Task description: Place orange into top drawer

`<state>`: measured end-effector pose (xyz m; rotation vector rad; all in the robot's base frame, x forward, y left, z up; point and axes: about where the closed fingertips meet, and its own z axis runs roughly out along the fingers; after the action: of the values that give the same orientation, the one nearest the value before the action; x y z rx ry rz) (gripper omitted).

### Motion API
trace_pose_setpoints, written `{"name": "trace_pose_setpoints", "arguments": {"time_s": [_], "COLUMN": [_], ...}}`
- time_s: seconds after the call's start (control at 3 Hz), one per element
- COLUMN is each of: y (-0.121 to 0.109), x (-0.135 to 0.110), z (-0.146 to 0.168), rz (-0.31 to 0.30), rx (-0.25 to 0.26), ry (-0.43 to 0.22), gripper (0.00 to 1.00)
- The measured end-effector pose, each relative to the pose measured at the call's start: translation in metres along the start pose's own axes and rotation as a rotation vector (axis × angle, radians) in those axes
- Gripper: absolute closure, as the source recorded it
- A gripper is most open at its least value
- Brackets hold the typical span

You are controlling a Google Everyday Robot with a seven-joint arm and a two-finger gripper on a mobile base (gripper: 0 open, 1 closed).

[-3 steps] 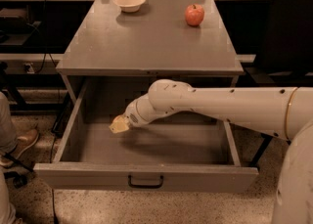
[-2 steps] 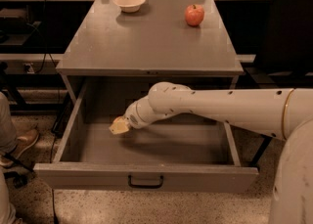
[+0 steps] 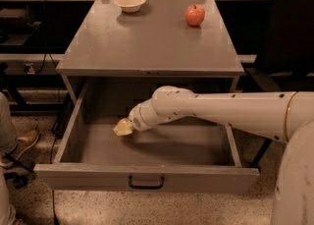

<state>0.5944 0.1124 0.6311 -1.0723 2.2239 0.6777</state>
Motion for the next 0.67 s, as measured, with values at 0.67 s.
{"name": "trace_pose_setpoints", "arguments": {"time_s": [0.67], "y": [-0.023], "x": [0.021], "z": [-0.023], "rz": [0.062], "rx": [0.043], "ry": [-0.002], "gripper": [0.00]}}
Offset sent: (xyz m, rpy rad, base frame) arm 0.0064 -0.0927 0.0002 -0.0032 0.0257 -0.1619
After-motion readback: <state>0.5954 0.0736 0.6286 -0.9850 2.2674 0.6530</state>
